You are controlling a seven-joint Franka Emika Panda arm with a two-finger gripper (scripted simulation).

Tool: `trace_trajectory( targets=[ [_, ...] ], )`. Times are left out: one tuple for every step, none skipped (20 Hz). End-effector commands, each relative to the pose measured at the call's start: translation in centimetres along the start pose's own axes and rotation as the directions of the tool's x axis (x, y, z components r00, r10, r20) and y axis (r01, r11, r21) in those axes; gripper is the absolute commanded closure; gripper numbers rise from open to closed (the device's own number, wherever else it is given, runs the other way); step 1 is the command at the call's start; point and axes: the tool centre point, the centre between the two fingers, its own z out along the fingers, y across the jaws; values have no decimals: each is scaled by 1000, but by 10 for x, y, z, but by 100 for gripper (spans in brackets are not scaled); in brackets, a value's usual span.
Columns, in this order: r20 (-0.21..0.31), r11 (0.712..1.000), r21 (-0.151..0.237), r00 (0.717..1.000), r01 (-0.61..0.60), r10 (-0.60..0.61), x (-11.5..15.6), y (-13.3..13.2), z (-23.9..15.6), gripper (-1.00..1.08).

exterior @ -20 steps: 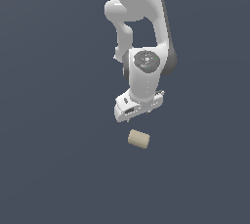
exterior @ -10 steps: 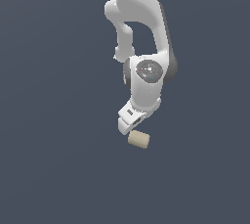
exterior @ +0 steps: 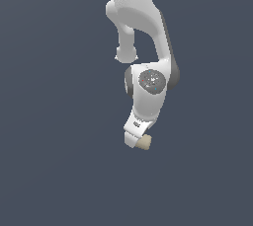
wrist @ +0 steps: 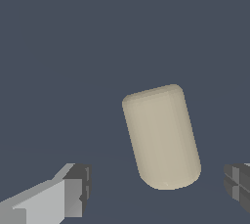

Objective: Pick up the object and move it to a goal position.

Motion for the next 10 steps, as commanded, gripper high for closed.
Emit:
trace_trajectory(
  targets=[
    [-2,998,-2,998,64,-64,3,4,3,-92],
    [-2,996,-3,996,86,-86,4,6,4,-92],
    [-3,994,-4,994,106,-106,5,7,5,-92],
    [-3,992,-4,992,125,-125,6,8,6,-92],
    [-4,990,-5,990,142,-142,7,9,7,-92],
    [-4,987,-5,987,158,-158,8,11,8,-92],
    [-5,985,-6,985,173,-173,8,12,8,-92],
    [-5,983,-6,983,186,-186,9,12,9,-92],
    [-5,980,-7,980,197,-197,9,13,10,-92],
    [-6,978,-7,978,208,-208,10,14,10,-92]
  ],
)
